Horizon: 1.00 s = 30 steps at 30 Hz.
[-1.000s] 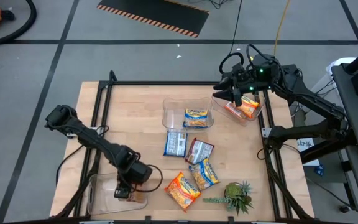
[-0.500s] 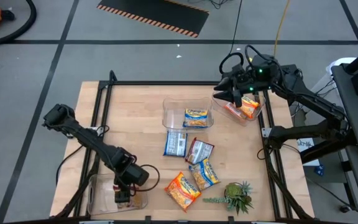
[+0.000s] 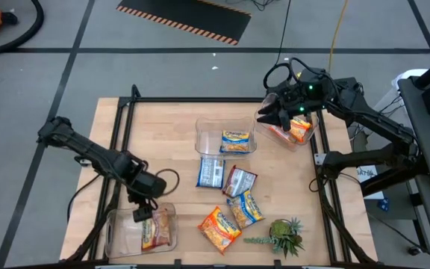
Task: Sort Maruchan noodles
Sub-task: Stack the bottom blue noodle pack on top of the other blue noodle pack into the top left transparent bin
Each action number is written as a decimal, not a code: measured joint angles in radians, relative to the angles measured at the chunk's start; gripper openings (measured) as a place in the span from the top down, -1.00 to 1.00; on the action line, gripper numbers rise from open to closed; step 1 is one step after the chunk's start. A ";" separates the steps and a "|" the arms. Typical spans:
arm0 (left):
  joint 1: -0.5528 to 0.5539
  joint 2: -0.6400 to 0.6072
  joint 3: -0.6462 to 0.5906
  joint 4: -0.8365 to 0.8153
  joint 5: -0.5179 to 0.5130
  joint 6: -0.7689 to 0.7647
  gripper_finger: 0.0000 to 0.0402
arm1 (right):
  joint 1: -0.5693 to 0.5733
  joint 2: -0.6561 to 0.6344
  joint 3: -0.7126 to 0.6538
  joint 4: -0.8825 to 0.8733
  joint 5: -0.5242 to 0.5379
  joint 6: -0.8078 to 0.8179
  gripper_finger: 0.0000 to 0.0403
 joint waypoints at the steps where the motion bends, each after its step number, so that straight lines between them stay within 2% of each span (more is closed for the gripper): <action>1: 0.010 -0.011 0.000 -0.008 -0.002 0.001 -0.44 | 0.012 0.000 0.000 0.000 0.000 0.014 -0.19; 6: 0.063 -0.064 0.000 -0.005 -0.022 0.002 -0.44 | 0.092 0.000 0.000 -0.002 0.021 0.105 -0.19; 12: 0.117 -0.108 0.000 0.000 -0.037 0.016 -0.44 | 0.223 0.000 0.000 -0.021 0.118 0.203 -0.19; 20: 0.168 -0.116 0.000 0.034 -0.151 0.089 -0.44 | 0.409 0.022 0.000 -0.081 0.287 0.302 -0.19; 30: 0.183 -0.116 0.000 0.205 -0.192 0.130 -0.44 | 0.547 0.158 0.000 -0.212 0.319 0.543 -0.19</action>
